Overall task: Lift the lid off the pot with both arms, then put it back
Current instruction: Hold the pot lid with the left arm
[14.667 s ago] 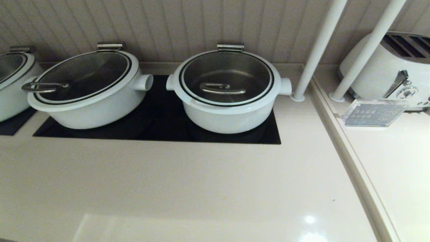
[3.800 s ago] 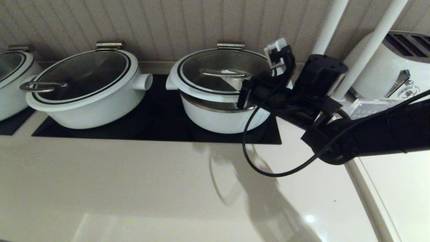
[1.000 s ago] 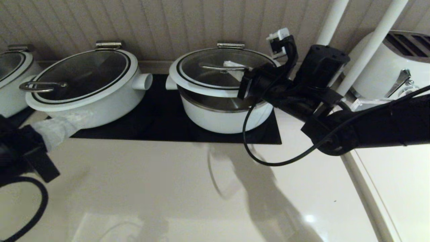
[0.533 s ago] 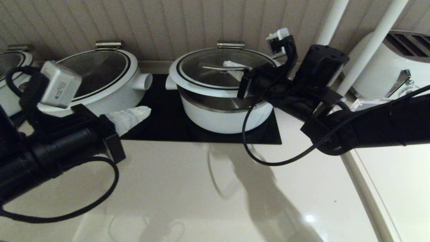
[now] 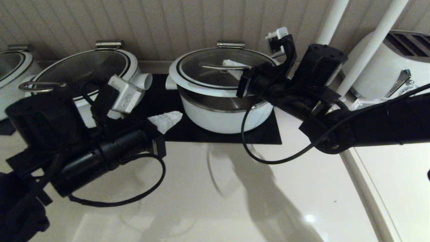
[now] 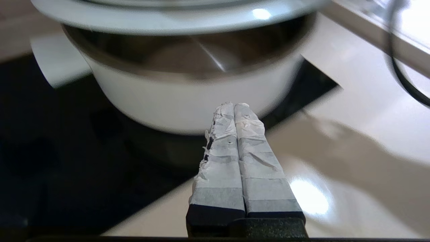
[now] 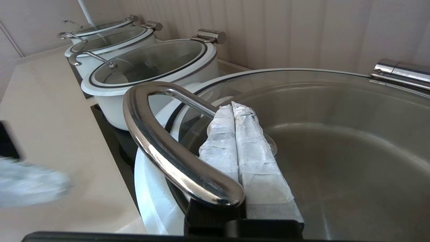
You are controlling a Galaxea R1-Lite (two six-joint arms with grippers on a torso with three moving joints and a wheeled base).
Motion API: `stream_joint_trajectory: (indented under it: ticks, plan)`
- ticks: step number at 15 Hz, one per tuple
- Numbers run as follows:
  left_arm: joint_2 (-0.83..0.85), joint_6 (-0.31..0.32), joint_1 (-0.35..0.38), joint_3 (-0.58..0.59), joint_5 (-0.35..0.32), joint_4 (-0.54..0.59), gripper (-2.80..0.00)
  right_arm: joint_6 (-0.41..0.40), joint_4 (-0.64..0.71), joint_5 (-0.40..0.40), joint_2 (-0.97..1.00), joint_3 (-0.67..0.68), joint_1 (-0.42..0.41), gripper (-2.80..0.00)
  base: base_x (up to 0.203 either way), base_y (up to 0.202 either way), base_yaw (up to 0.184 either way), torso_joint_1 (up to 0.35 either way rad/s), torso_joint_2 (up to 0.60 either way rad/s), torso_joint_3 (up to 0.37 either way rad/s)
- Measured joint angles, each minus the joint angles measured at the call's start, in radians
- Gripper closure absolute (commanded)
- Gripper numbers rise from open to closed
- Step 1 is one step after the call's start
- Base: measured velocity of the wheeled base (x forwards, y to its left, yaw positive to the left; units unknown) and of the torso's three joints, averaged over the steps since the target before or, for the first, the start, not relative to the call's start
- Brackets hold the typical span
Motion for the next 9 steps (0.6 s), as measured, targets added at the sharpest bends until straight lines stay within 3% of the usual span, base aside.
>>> stream_joint_trajectory:
  ticks: [2, 9]
  plan:
    - [0.059, -0.001, -0.011, -0.036, 0.027, -0.047, 0.00, 0.000, 0.000, 0.000, 0.000, 0.000, 0.000, 0.00, 0.000, 0.000, 0.000, 0.000, 0.00, 0.000]
    - [0.169, -0.001, -0.017, -0.133, 0.032, -0.051, 0.00, 0.000, 0.000, -0.001, 0.000, -0.001, 0.000, 0.00, 0.000, 0.000, 0.000, 0.000, 0.00, 0.000]
